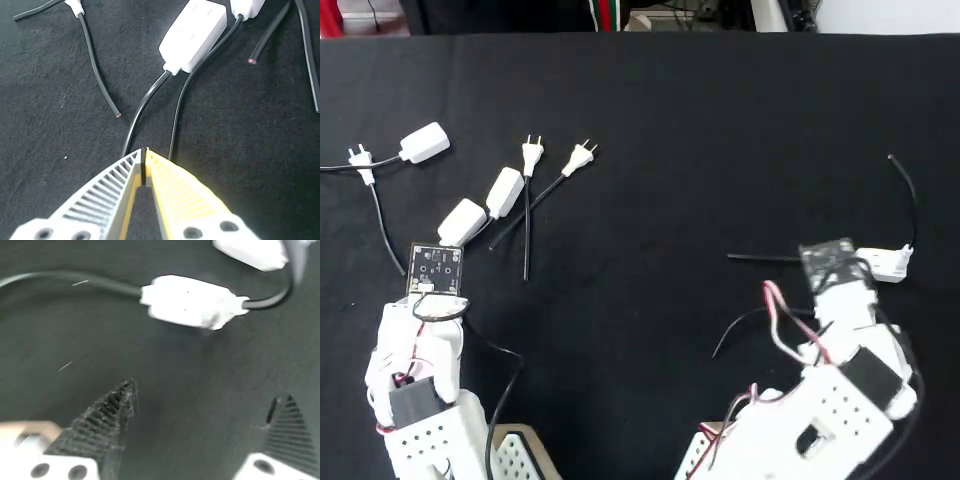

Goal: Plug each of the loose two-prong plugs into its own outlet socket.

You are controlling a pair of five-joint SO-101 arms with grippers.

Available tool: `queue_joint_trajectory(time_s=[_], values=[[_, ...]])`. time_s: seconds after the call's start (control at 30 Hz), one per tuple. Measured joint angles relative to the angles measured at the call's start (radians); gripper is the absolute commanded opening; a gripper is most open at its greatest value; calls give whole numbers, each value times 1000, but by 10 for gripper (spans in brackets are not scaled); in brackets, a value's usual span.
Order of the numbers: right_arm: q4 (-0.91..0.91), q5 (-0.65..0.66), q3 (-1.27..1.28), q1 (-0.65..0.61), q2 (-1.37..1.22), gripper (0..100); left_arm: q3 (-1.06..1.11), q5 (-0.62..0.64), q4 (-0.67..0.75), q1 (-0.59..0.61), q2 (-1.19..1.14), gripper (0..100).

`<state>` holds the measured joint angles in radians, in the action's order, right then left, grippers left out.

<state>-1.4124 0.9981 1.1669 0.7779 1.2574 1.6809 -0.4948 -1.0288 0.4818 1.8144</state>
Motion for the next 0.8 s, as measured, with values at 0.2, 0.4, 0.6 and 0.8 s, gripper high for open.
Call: queue_joint_trajectory(time_s=[0.2,0.4,0.6,0.8], values=[[-190,-110,-163,-172,281,127,0,0,0,0,0,33],[-160,-218,-210,-414,361,38,0,0,0,0,0,33],[-44,-373,-210,-637,133,12,0,0,0,0,0,33],[169,-629,-301,-858,-364,12,0,0,11,-37,0,34]])
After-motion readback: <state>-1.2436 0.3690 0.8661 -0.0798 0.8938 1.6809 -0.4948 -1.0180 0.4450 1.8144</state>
